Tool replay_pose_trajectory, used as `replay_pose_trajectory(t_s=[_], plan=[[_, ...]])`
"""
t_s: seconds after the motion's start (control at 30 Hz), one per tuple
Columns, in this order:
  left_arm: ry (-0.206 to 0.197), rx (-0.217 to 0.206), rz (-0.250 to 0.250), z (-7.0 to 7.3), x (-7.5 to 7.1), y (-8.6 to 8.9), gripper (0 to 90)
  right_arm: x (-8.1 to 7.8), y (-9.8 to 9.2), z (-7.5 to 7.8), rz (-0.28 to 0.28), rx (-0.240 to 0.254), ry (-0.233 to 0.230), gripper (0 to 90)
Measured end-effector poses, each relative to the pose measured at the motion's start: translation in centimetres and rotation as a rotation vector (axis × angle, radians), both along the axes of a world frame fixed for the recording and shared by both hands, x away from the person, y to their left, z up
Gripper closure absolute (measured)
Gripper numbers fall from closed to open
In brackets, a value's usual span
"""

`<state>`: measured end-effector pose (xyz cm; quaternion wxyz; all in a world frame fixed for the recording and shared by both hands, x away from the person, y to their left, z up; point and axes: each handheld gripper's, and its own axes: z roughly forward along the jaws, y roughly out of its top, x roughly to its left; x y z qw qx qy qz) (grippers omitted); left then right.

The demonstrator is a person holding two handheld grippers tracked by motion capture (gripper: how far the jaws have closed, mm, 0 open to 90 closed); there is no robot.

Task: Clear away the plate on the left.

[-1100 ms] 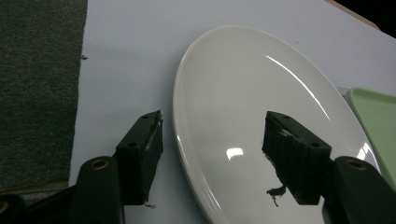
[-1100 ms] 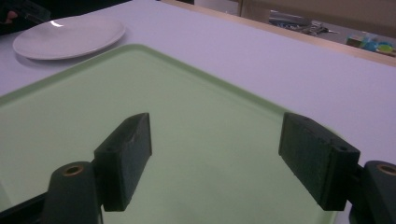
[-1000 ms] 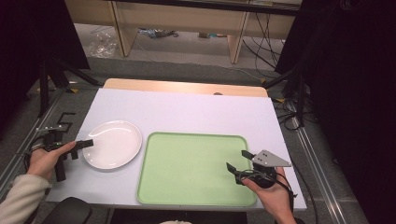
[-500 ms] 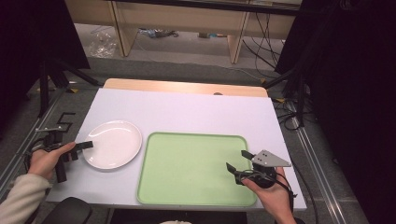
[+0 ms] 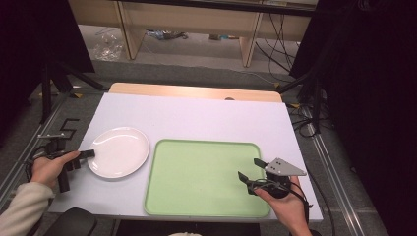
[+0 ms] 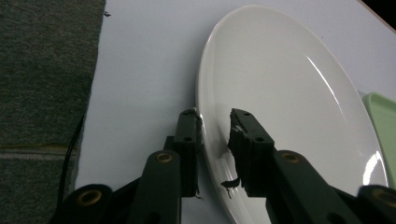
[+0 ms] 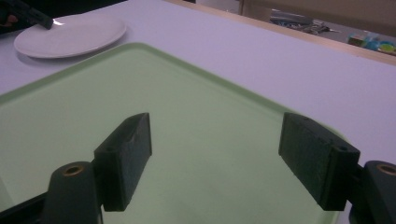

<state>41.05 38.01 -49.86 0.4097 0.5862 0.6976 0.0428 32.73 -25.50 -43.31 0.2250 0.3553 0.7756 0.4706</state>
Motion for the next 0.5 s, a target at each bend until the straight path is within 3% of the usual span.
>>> replay_pose_trajectory(t_s=[0.13,0.17,0.27,0.4,0.5], plan=[[0.013,-0.017,0.012,0.0,0.1,0.0,74.2,0.0,0.0,0.0,0.001,-0.001,0.0,26.3],[0.033,-0.035,0.018,0.1,0.1,0.2,74.9,0.0,0.0,0.0,0.001,-0.002,0.001,26.3],[0.025,-0.136,0.034,-0.5,0.1,0.8,78.4,0.0,0.1,0.0,-0.002,0.004,0.009,26.3],[0.036,-0.143,0.037,-0.4,0.1,1.0,80.2,0.0,0.1,0.0,-0.002,0.001,0.002,26.3],[0.021,-0.177,0.046,-0.2,0.0,1.1,81.7,0.1,0.1,-0.1,-0.002,-0.002,-0.004,26.4]])
